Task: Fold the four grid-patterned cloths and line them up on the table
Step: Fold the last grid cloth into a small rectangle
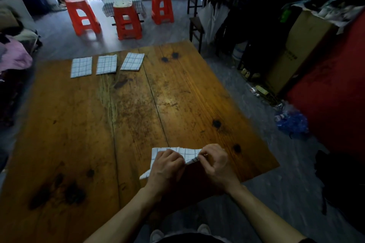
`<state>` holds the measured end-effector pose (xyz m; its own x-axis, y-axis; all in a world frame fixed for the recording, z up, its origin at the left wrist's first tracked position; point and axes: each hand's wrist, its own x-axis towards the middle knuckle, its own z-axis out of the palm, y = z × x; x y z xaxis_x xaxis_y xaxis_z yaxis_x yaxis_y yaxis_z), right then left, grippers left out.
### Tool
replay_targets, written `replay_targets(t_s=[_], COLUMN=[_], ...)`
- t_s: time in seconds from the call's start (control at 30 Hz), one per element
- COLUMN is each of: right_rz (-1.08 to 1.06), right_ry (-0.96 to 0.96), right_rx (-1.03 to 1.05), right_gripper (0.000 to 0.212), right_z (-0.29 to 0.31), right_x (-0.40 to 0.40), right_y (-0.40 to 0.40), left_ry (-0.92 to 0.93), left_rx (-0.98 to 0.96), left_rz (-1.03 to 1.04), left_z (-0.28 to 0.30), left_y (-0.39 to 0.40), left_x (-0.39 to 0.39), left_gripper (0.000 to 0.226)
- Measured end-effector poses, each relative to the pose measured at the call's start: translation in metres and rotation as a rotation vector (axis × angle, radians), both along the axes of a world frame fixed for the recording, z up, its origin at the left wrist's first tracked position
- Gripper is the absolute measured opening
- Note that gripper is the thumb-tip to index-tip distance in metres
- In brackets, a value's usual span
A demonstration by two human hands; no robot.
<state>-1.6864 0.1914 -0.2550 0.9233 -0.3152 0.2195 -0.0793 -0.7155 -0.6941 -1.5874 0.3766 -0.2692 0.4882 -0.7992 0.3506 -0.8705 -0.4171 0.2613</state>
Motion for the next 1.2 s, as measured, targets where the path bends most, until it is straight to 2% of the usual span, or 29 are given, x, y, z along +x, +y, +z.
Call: replay_targets(t_s=[0.13, 0.27, 0.4, 0.67, 0.83, 0.97, 1.1, 1.2], right_rz=[-0.002, -0.033, -0.095, -0.113, -0.112, -0.084, -0.049, -0.03], right_ry=[-0.075, -0.128, -0.134, -0.153, -0.15, -0.148, -0.129, -0.163], right_rx=[0.022, 0.089, 0.133, 0.135, 0.197, 0.222, 0.195, 0.176], right_gripper=[0.019, 0.023, 0.008, 0.006, 0.005, 0.006, 0.009, 0.006], right_z=[0.022, 0.039, 0.054, 0.065, 0.067, 0.074, 0.082, 0.087], right_x=[0.012, 0.022, 0.03, 0.04, 0.045, 0.045, 0.05, 0.055], right_y=[-0.01, -0.023, -0.032, -0.044, -0.041, -0.034, -0.023, -0.015], left_ry=[-0.061, -0.07, -0.073, -0.039, 0.165, 0.346, 0.561, 0.7], left_rx=[-0.045, 0.005, 0.061, 0.021, 0.014, 0.193, 0.417, 0.445], left_rz=[0.024, 0.045, 0.096, 0.149, 0.162, 0.142, 0.118, 0.08], left_z=[0.015, 0.035, 0.05, 0.063, 0.066, 0.064, 0.054, 0.052], left_y=[0.001, 0.01, 0.022, 0.043, 0.051, 0.054, 0.05, 0.045], left_x=[0.02, 0.038, 0.057, 0.078, 0.079, 0.074, 0.067, 0.06], left_gripper=[0.024, 0.03, 0.035, 0.036, 0.028, 0.016, 0.014, 0.016])
